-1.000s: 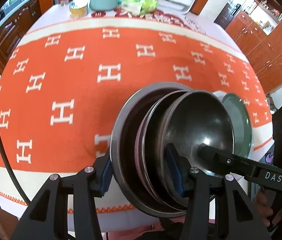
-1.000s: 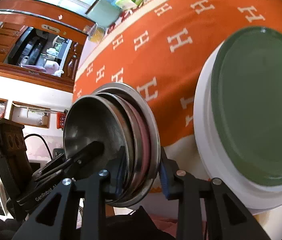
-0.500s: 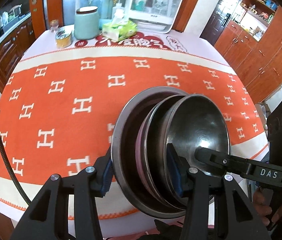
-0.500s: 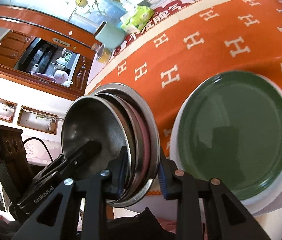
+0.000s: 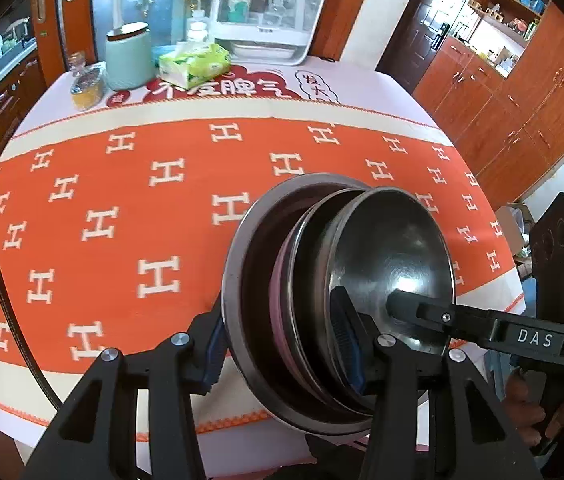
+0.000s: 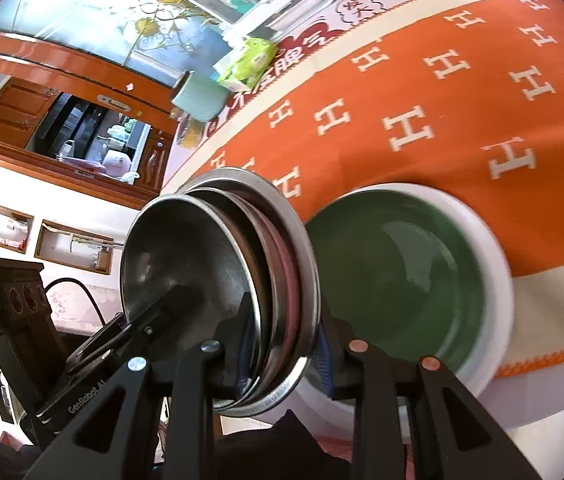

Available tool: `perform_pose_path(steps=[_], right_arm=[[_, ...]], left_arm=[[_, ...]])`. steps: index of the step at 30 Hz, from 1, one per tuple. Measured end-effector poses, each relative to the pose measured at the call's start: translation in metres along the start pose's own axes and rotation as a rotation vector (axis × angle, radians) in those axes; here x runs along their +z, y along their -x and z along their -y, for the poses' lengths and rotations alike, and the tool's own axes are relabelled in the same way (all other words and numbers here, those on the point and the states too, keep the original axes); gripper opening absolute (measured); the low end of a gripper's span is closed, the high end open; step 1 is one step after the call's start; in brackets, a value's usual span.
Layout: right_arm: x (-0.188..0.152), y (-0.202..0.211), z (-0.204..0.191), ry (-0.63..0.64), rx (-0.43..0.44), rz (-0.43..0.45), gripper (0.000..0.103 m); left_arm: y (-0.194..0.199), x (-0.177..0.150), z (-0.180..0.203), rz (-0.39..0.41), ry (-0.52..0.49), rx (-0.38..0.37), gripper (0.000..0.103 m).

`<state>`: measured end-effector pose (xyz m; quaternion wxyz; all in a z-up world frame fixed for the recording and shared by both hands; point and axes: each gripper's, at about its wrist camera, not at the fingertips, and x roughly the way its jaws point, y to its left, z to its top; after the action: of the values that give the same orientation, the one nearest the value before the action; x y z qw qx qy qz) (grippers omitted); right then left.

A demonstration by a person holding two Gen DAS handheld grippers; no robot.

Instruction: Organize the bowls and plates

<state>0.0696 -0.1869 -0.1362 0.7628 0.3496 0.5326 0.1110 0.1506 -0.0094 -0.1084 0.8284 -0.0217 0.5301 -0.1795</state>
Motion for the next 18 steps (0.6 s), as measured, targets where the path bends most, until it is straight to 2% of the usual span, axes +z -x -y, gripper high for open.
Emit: perform_pose_path(steps=[11,18], right_arm=[[0.023,0.007,0.048,0.01,-0.035,-0.108,0.027],[0.034,-0.003,0.073,0.02,-0.031,-0.2,0.027]], left_arm=[[-0.041,-0.006,0.041,-0.061,0.077,0.006,0.046],[-0.063,-0.014,0.055,-0.109,0.135,0.047,0.046]])
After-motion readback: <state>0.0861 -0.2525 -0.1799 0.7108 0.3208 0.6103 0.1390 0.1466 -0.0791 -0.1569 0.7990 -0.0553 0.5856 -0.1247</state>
